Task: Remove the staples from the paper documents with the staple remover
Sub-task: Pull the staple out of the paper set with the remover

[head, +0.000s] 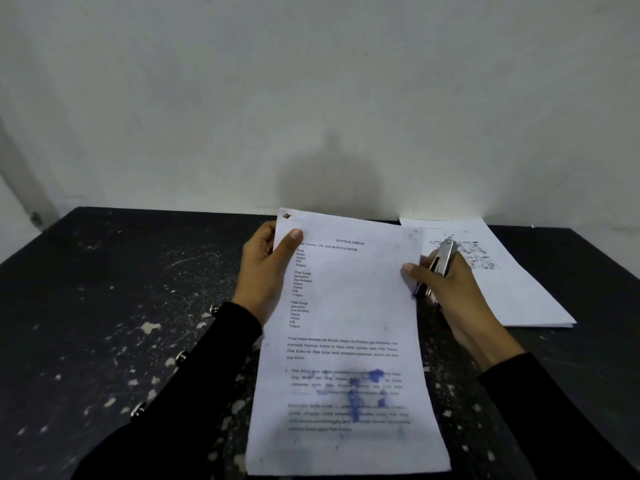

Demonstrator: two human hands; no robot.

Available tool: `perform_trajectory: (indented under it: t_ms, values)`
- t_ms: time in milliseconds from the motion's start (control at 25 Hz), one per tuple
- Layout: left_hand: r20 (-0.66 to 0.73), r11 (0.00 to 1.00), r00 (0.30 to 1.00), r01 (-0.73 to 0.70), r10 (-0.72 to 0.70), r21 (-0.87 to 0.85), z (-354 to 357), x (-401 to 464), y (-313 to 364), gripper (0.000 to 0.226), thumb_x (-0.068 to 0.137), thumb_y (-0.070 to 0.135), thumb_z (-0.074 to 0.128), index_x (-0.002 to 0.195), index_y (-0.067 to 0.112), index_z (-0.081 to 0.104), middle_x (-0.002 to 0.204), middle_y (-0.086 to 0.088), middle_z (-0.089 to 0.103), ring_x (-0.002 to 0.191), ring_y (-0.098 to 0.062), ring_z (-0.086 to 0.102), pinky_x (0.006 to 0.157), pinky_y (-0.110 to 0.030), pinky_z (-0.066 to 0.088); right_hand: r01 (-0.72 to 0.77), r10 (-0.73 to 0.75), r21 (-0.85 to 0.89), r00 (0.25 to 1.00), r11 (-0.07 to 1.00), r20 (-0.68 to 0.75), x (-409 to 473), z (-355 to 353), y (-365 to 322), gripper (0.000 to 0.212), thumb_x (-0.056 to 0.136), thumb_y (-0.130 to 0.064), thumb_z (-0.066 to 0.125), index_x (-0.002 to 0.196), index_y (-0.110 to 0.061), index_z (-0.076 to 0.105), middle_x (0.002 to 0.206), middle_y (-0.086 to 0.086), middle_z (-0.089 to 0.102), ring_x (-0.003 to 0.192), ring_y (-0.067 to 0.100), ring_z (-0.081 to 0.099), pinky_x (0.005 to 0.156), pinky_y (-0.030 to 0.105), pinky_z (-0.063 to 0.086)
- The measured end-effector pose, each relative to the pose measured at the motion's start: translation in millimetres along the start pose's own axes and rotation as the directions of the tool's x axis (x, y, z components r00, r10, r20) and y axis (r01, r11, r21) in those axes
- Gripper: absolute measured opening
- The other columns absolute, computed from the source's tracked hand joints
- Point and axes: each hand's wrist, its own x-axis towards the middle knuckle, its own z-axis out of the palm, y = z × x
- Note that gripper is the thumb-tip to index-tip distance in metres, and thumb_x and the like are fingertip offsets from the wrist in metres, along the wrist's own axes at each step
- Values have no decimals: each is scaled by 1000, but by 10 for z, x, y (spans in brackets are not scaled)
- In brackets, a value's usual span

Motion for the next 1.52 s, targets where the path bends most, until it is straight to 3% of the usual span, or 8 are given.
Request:
perform_trajectory:
  t_ms: [200, 440, 680, 800, 920, 1040, 1200, 1520]
  values:
    - [22, 997, 997, -67, 68, -26, 47, 10, 363, 24, 92, 16, 61, 110, 1, 58, 98, -17, 69, 84, -30, 68, 76, -45, 57, 86, -86, 10, 996, 996, 13, -109, -11, -228, 33, 80, 8, 67, 77, -15, 43, 73, 13, 56, 72, 28, 57, 59, 33, 51]
    - [105, 953, 973, -224, 206, 202, 124, -29, 766, 30, 90, 6, 61, 115, 20, 53, 105, 5, 66, 91, -8, 67, 72, -23, 55, 294, -293, -4, 951, 956, -98, -195, -60, -753, 35, 78, 3, 69, 78, -21, 44, 79, 5, 55, 77, 25, 58, 69, 43, 56]
    - [145, 855, 889, -458, 435, 245, 293, -18, 1146, 32, 92, 11, 60, 119, 24, 49, 118, 3, 61, 109, -13, 62, 87, -26, 55, 455, -462, -81, 875, 887, -142, -247, -142, -1062, 35, 81, -9, 71, 79, -29, 43, 81, 0, 57, 82, 32, 63, 71, 45, 58]
    - [134, 905, 939, -341, 316, 255, 223, -103, 901, 32, 93, 11, 59, 121, 19, 48, 117, 4, 61, 108, -11, 62, 91, -31, 55, 399, -408, -95, 907, 912, -107, -283, -130, -863, 33, 83, -6, 69, 77, -24, 42, 75, 0, 52, 69, 20, 54, 60, 34, 51]
    - [120, 959, 983, -161, 136, 233, 104, -236, 556, 29, 93, 10, 57, 120, 17, 49, 116, 5, 62, 105, -8, 62, 96, -36, 54, 340, -350, -110, 933, 934, -85, -280, -171, -643, 30, 84, -7, 68, 77, -21, 43, 74, 3, 53, 70, 22, 54, 61, 39, 52]
    - [141, 969, 987, -106, 75, 223, 20, -312, 343, 33, 94, 14, 55, 125, 25, 50, 120, 11, 61, 108, -4, 62, 92, -25, 55, 285, -295, -152, 954, 947, -47, -248, -197, -463, 25, 86, -11, 68, 80, -17, 44, 81, 11, 58, 72, 26, 57, 61, 38, 54]
    - [132, 967, 991, -65, 34, 244, -50, -317, 190, 27, 97, 13, 50, 119, 28, 52, 116, 16, 61, 98, 7, 64, 81, -13, 55, 198, -208, -279, 978, 940, -6, -211, -214, -215, 23, 86, -20, 67, 81, -20, 44, 89, 13, 62, 83, 33, 62, 76, 52, 54]
    - [92, 965, 996, -16, -9, 261, 106, -168, 142, 21, 98, 11, 47, 117, 16, 53, 117, -1, 63, 105, -16, 63, 86, -27, 54, 188, -203, -197, 977, 962, -58, -57, -319, -235, 26, 85, -10, 67, 79, -21, 44, 95, 10, 68, 91, 31, 67, 77, 55, 56]
